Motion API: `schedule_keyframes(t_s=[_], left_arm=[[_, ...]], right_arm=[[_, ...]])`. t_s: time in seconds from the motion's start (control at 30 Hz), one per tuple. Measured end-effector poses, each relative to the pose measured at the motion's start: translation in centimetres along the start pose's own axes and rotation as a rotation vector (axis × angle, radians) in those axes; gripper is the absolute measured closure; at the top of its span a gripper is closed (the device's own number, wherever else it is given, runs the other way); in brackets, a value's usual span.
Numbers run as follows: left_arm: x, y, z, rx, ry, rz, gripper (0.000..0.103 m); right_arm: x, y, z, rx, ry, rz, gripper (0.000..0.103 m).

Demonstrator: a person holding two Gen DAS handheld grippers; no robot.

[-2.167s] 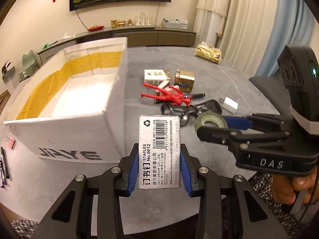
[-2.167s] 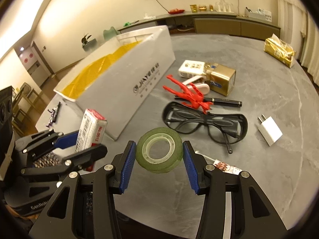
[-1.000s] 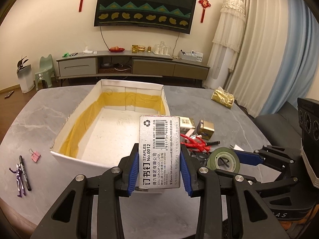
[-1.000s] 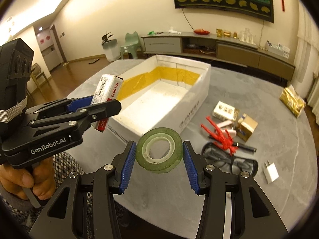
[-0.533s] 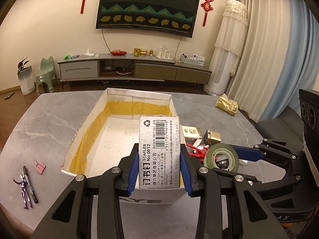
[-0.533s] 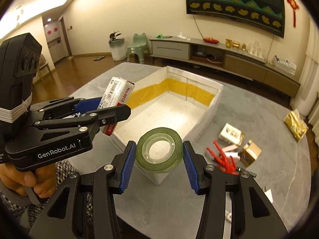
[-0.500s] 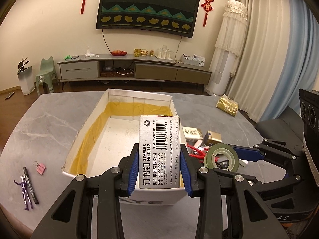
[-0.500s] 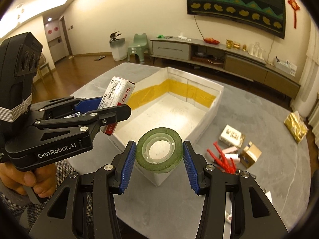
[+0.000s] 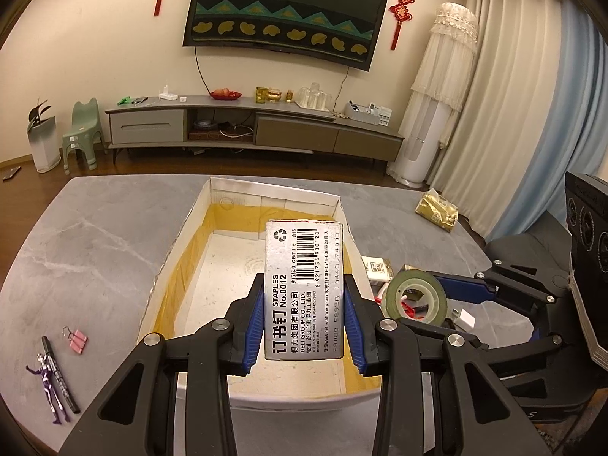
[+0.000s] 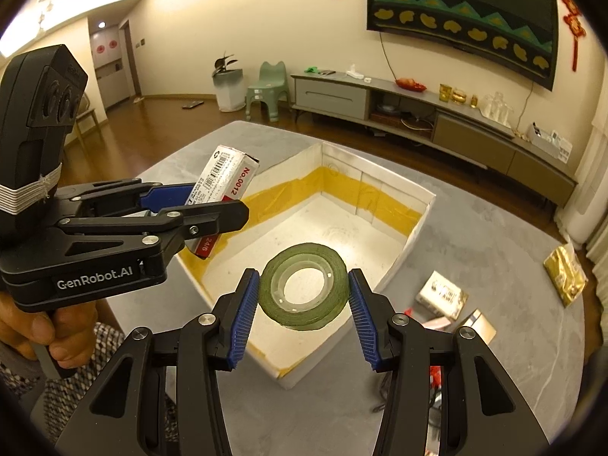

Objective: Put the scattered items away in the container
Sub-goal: 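Carry the staples box and tape roll over the open white box with both grippers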

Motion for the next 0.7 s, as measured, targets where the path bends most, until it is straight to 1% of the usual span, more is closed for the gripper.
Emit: schedule_keyframes(t_s=[0.4,0.7], left_arm=[[-1.8,-2.8,1.2,-0.019,-0.019,0.047,0.064],[-2.4,-5.6,2.3,-0.031,-0.017,0.113,0.064]], right_arm=[[-2.2,-2.9,-1.5,-0.018,-0.016,0.030,0.053],[-3.2,-5.4,-4.0,-0.028,-0.072,0.062,0.053]])
Point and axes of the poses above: each gripper's, at about its wrist camera, not at the fingertips, and y roughly against the way its jaws point, z to its left, x to its underside, the point moved 10 cm from there along -y, roughly the way its jaws point, and after that the axes turned 4 degrees about y, right-handed, at the moved point
